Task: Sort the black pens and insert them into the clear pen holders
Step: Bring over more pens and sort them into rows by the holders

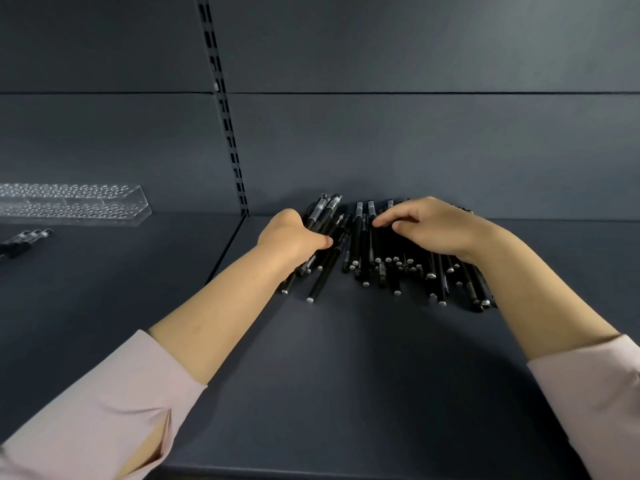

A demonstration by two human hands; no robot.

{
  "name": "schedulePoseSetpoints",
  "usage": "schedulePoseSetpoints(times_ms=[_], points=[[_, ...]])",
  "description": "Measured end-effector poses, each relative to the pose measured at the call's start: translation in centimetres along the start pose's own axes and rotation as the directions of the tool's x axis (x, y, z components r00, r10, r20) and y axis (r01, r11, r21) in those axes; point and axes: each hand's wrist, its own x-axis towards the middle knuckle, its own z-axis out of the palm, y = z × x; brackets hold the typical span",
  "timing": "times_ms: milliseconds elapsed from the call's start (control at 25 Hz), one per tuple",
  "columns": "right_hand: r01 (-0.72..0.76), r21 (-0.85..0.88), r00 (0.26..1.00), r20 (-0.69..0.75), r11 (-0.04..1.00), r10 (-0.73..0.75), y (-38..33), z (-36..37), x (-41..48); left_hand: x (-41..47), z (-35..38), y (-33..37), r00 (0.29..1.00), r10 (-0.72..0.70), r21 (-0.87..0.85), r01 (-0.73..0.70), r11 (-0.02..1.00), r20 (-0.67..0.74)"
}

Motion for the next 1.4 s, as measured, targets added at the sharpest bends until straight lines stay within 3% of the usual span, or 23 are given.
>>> schedulePoseSetpoints(times_ms=[160,280,440,680,960,1120,1200,1400], points=[[0.02,-0.032,0.997,-0.075,0.999,-0.022,-0.5,0.3,0.0,0.3,-1.0,-0.3,0.999,-0.045,-0.135,0.048,0.99,0.03],[0.051,-0.025,0.98,-0.192,0.998,-0.055,-1.2,1.0,0.1,0.4,-2.5,-0.7,0.985,-0.106,-0.31,0.143,0.94,0.132],[0.095,0.173,0.963,-0.266,0.98,-0.047,-3.3,2.6,0.3,-1.1,-5.7,-1.4,0.963,-0.079,-0.478,0.199,0.855,0.259],[-0.022,0.633,0.993,-0.076,0.774,0.09,-12.2,6.6,1.1,-5.6,-11.5,-4.8,0.954,0.033,-0.562,0.146,0.814,0.296],[-0.067,0.79,0.992,-0.011,0.609,0.123,-25.7,16.0,2.1,-7.9,-22.4,-14.7,0.961,0.061,-0.628,0.128,0.767,0.271],[-0.053,0.881,0.976,-0.054,0.471,0.21,-32.3,22.4,4.2,-8.2,-29.7,-22.5,0.979,-0.034,-0.72,0.172,0.672,0.203],[-0.085,0.883,0.968,-0.036,0.461,0.247,-34.5,25.2,5.5,-7.9,-32.9,-25.7,0.98,-0.081,-0.752,0.19,0.631,0.18],[-0.192,0.814,0.933,-0.023,0.548,0.36,-36.4,28.8,9.2,-5.9,-37.4,-29.6,0.974,-0.108,-0.802,0.226,0.553,0.2]])
